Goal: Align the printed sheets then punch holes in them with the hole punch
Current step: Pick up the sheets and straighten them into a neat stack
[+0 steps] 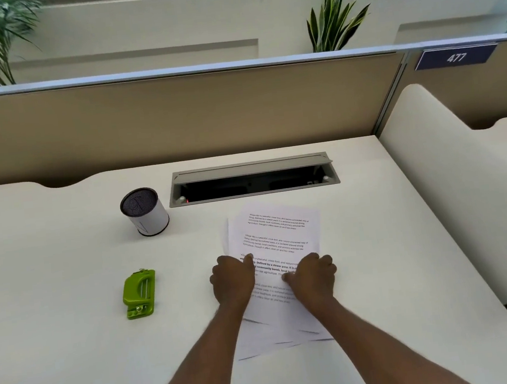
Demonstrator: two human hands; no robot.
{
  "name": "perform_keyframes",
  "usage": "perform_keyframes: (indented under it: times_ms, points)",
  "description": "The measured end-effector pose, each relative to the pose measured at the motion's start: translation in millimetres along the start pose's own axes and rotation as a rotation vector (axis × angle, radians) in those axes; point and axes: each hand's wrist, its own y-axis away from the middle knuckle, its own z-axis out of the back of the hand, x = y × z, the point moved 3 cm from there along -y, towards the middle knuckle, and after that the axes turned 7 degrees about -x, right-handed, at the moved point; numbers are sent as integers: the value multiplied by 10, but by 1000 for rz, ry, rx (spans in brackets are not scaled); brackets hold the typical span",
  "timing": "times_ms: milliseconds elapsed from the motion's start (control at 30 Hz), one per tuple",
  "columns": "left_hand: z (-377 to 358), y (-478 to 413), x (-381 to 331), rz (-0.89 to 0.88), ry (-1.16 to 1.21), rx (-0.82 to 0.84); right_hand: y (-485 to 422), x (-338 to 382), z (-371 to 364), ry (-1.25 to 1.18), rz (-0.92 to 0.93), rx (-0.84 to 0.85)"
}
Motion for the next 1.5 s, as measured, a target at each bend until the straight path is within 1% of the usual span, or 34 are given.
perform_keyframes:
  times_ms: [67,133,200,267,333,400,433,500,533,633,700,767,800,833,867,967,1033,1133,1233,1333,1400,1500]
  points:
    - [-9,-49,17,62,95,49,-2,-7,-24,-34,-54,38]
    - [-13,-102,44,119,279,113,-15,-19,-45,-60,-85,77]
    - [-27,-127,53,154,479,222,-28,-32,-59,-63,-90,92]
    - [-23,-135,41,141,609,359,-42,-56,-68,-81,-87,105]
    - [30,-145,-1,71,671,469,-74,-91,-61,-140,-86,132]
    - [123,-148,-61,-17,706,565,-134,-144,-27,-248,-90,174]
    - [184,-139,-101,-66,714,612,-168,-178,12,-335,-86,202]
    - [336,-94,-237,-194,693,717,-228,-224,142,-585,-73,277]
    - [418,-60,-308,-257,676,763,-247,-231,217,-697,-55,346]
    - [729,60,-589,-400,657,870,-285,-187,508,-928,133,589]
    - [959,134,-777,-478,671,922,-332,-146,705,-1103,215,731]
    - [1208,215,-949,-559,660,884,-344,-56,979,-1226,313,838]
    - [1329,254,-1018,-596,644,812,-339,4,1135,-1256,360,841]
    - [1442,282,-1077,-632,630,711,-341,69,1296,-1282,400,800]
    - [1537,301,-1125,-661,627,596,-348,127,1452,-1309,428,723]
    - [1730,312,-1157,-687,676,282,-326,243,1840,-1399,488,414]
    - [1764,302,-1122,-661,729,134,-260,298,1985,-1392,556,275]
    - [1708,334,-1026,-598,799,-23,-141,332,2024,-1429,623,119]
    - [1562,394,-897,-566,816,-114,-33,340,1890,-1459,630,13]
    - [1346,414,-731,-524,742,-180,-11,260,1601,-1394,565,-41]
    - [1149,418,-604,-465,650,-168,-21,127,1347,-1375,486,-19]
    - [874,464,-410,-388,545,-69,-25,-86,1036,-1323,381,45]
